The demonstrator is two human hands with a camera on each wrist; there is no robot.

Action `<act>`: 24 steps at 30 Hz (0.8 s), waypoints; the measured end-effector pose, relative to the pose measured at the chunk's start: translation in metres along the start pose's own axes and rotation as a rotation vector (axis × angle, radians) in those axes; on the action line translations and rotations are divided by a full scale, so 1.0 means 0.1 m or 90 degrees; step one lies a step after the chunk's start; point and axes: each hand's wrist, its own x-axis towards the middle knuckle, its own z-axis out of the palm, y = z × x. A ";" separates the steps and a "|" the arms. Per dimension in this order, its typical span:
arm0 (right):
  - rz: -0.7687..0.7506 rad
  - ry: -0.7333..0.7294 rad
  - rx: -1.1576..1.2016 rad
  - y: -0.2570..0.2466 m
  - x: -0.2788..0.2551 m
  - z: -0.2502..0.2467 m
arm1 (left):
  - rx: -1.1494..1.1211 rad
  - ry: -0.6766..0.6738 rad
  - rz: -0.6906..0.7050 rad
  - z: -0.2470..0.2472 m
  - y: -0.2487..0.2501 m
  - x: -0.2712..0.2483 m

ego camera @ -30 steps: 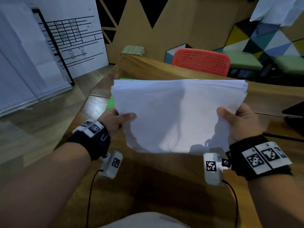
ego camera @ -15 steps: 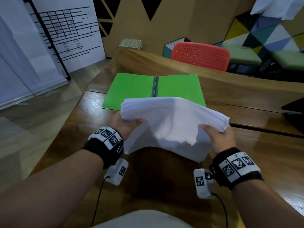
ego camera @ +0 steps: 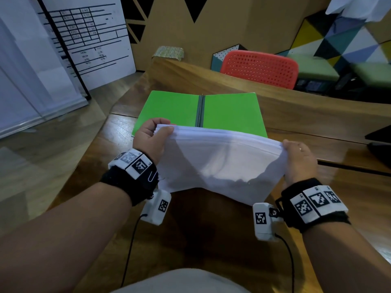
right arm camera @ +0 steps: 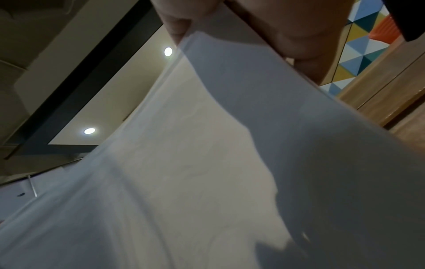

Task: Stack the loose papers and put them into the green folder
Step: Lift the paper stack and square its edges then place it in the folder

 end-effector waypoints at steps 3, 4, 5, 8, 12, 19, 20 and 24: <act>0.001 0.003 0.018 0.00 0.00 0.01 | 0.030 0.004 0.004 -0.03 -0.03 0.00; 0.002 0.003 0.028 -0.01 0.00 0.01 | 0.033 0.008 0.007 -0.04 -0.05 0.01; -0.003 0.005 0.019 -0.01 0.00 0.01 | 0.035 0.011 0.011 -0.05 -0.07 0.01; -0.010 0.007 -0.005 0.00 0.01 0.02 | 0.001 0.038 0.014 -0.04 -0.08 0.01; 0.003 -0.001 0.005 -0.03 0.00 0.02 | 0.037 0.065 0.017 -0.03 -0.05 0.05; -0.036 -0.012 -0.040 -0.07 0.00 0.01 | 0.074 0.102 0.028 0.01 -0.02 0.12; -0.027 -0.023 -0.037 -0.06 0.00 0.01 | 0.074 0.098 0.018 0.02 -0.02 0.12; -0.061 -0.043 0.036 0.08 -0.03 -0.01 | 0.037 0.069 0.039 0.04 0.01 0.03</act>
